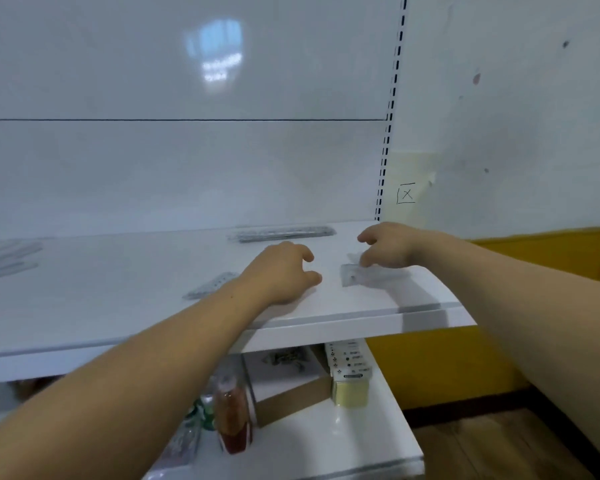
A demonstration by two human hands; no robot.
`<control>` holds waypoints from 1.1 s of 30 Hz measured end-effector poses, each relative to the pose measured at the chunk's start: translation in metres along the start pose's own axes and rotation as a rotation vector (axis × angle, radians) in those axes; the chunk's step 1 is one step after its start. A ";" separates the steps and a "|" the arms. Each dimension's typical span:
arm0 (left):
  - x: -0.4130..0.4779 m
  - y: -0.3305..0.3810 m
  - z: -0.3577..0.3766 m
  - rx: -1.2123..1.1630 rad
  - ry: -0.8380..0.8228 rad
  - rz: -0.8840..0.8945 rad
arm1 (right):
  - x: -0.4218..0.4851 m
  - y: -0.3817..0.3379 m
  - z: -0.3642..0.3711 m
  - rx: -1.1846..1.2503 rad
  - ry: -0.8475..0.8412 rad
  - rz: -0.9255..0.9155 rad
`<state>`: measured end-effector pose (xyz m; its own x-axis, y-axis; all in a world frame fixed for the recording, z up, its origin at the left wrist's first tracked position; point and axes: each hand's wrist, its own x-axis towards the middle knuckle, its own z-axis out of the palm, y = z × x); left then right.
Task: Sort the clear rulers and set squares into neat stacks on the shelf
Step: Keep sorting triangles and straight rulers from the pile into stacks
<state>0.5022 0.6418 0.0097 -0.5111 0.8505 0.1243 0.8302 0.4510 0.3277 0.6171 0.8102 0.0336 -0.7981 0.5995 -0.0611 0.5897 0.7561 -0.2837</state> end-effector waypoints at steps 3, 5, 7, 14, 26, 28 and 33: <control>-0.024 -0.045 -0.026 0.020 0.008 -0.019 | 0.002 -0.047 -0.001 -0.018 0.038 -0.040; -0.046 -0.087 -0.045 0.044 0.017 -0.045 | 0.009 -0.092 0.006 -0.045 0.050 -0.088; -0.070 -0.135 -0.066 0.059 0.034 -0.091 | 0.019 -0.144 0.017 -0.044 0.054 -0.141; -0.175 -0.321 -0.148 0.147 0.040 -0.343 | 0.043 -0.354 0.078 -0.010 -0.001 -0.345; -0.272 -0.519 -0.222 0.161 0.158 -0.724 | 0.102 -0.604 0.165 -0.079 -0.131 -0.707; -0.265 -0.543 -0.228 0.170 0.151 -0.748 | 0.119 -0.628 0.174 -0.071 -0.151 -0.737; -0.234 -0.593 -0.241 0.224 0.146 -0.760 | 0.162 -0.677 0.189 -0.073 -0.192 -0.823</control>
<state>0.0761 0.1097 0.0121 -0.9652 0.2522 0.0690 0.2606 0.9489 0.1781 0.0656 0.3457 0.0343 -0.9796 -0.1993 -0.0252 -0.1871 0.9509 -0.2466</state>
